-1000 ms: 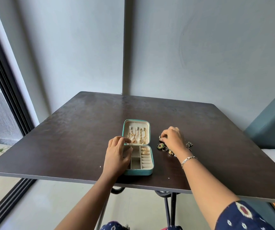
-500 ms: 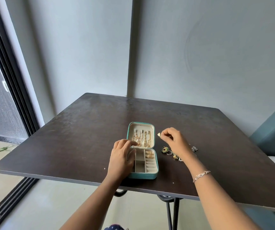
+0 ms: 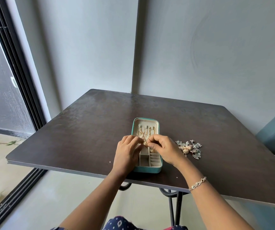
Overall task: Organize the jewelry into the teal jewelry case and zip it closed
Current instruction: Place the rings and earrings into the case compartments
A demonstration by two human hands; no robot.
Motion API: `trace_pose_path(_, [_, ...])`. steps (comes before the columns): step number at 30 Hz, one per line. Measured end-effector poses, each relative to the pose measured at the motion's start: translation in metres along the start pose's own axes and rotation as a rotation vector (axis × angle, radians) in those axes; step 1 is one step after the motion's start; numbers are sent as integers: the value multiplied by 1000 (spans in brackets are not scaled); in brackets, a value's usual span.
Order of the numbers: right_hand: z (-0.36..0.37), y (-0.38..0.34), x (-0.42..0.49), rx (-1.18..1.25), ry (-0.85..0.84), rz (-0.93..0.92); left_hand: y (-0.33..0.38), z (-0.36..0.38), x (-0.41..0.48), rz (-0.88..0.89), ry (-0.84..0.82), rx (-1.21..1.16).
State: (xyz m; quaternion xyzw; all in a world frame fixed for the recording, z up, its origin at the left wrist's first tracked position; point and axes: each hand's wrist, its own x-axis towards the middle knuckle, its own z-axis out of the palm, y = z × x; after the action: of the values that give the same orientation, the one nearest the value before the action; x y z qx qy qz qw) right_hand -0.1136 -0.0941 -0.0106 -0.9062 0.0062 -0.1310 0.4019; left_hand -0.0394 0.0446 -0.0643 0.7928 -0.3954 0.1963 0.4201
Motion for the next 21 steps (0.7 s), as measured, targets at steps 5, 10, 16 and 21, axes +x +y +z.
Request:
trace_pose_path(5, [2,3,-2,-37,43,-7,1,-2,0,-7,-20,3])
trace_pose_path(10, [6,5,-8,-107,169,-92,1,0,0,-42,-16,57])
trace_pose_path(16, [14,4,-8,-258,230,-216,-2,2,-1,-64,-2,78])
trace_pose_path(21, [17,6,-6,-295,241,-229,0,1,-1,-50,3,77])
